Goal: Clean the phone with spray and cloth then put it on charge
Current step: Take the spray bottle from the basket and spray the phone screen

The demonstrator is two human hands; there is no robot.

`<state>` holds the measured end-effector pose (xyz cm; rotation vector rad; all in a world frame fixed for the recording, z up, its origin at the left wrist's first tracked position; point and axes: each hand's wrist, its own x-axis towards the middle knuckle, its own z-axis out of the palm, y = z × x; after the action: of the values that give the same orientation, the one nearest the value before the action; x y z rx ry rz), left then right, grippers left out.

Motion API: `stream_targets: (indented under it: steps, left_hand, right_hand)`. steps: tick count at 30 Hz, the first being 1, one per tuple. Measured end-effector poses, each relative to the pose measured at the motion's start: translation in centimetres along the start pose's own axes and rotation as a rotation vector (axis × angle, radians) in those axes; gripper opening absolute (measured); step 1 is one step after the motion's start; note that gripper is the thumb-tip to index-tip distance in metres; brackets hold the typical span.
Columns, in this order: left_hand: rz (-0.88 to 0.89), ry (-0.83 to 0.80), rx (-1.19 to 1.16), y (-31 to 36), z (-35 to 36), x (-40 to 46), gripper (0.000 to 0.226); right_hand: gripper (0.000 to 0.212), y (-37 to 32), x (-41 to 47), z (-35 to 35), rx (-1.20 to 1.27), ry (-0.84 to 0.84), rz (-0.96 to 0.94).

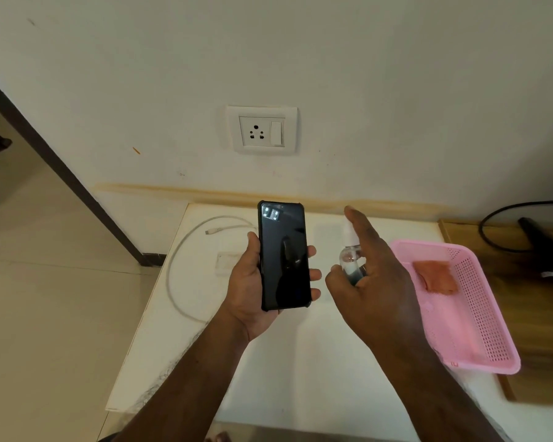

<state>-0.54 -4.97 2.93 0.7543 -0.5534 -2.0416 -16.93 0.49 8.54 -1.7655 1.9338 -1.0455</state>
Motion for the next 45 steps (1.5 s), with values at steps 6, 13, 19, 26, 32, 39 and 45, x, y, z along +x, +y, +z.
stream_targets:
  steps: [6, 13, 19, 26, 32, 39, 45]
  left_hand:
    - [-0.01, -0.03, 0.008, -0.3, -0.1, 0.0, 0.073]
    - [0.001, -0.034, -0.018, -0.1, -0.2, 0.0, 0.072]
    - [0.026, 0.013, -0.045, 0.9, -0.4, 0.0, 0.076]
    - [0.043, 0.048, -0.064, 1.2, -0.9, 0.0, 0.075]
    - [0.039, 0.064, -0.081, 1.2, -1.2, 0.2, 0.078]
    - [0.046, 0.063, -0.079, 1.2, -1.2, 0.2, 0.077]
    - [0.054, 0.071, -0.08, 1.2, -1.4, 0.2, 0.076]
  right_hand:
    - [0.076, -0.2, 0.0, 0.2, 0.012, -0.044, 0.022]
    - [0.076, -0.2, -0.1, 0.2, 0.035, 0.02, -0.012]
    - [0.078, -0.1, -0.4, 0.2, 0.028, -0.077, -0.071]
    - [0.077, -0.3, -0.9, 0.4, 0.031, -0.179, -0.123]
    - [0.077, -0.2, -1.0, 0.6, 0.004, -0.22, -0.137]
    - [0.081, 0.3, -0.9, 0.9, 0.029, -0.174, -0.159]
    - [0.081, 0.3, -0.9, 1.0, 0.009, -0.17, -0.172]
